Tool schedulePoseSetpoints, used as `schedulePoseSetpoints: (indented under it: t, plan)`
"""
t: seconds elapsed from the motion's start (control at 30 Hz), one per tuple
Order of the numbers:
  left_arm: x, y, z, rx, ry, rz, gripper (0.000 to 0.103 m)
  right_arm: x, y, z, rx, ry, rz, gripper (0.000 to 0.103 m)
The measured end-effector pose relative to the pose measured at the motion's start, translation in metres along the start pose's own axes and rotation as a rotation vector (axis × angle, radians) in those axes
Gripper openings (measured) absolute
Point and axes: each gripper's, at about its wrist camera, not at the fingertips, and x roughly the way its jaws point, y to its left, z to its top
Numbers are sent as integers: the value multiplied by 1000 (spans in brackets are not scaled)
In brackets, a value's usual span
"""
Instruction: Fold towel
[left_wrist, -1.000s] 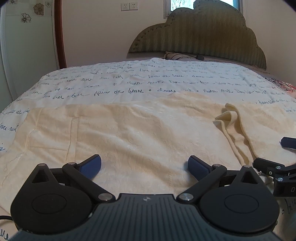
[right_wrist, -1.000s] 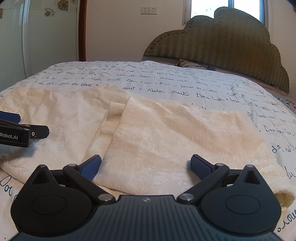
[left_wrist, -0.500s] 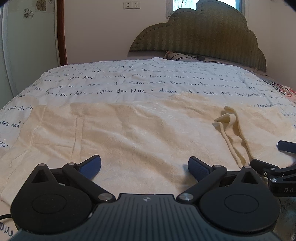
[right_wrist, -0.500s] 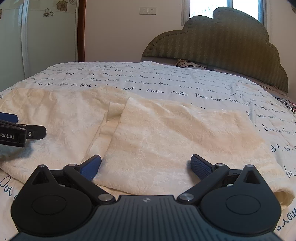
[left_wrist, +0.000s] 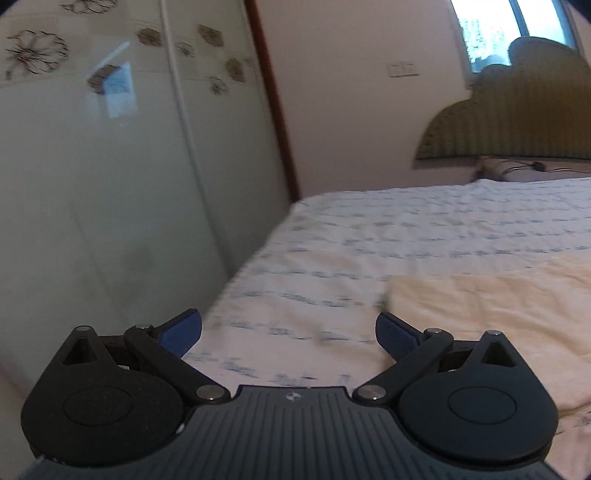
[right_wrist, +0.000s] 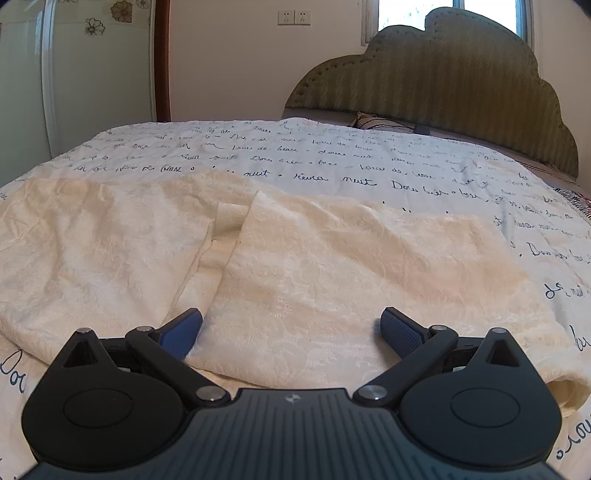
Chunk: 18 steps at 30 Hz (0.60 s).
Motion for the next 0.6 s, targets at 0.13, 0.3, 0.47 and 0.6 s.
schedulePoseSetpoints:
  t: [0.13,0.3,0.47,0.6]
  plan:
    - [-24,63,16,51,-40,228,103,2,-5,13,54,84,19,103]
    - [-45,84,32,58,-68,261,103,-19,-27,40,346,124,316,103]
    - [-17,36,15,18,15,-50,103,-70,29,66,91,-126,394,103]
    - [9,-12,1,46,79,-138,103,-80,126,49,-395,-229,297,103]
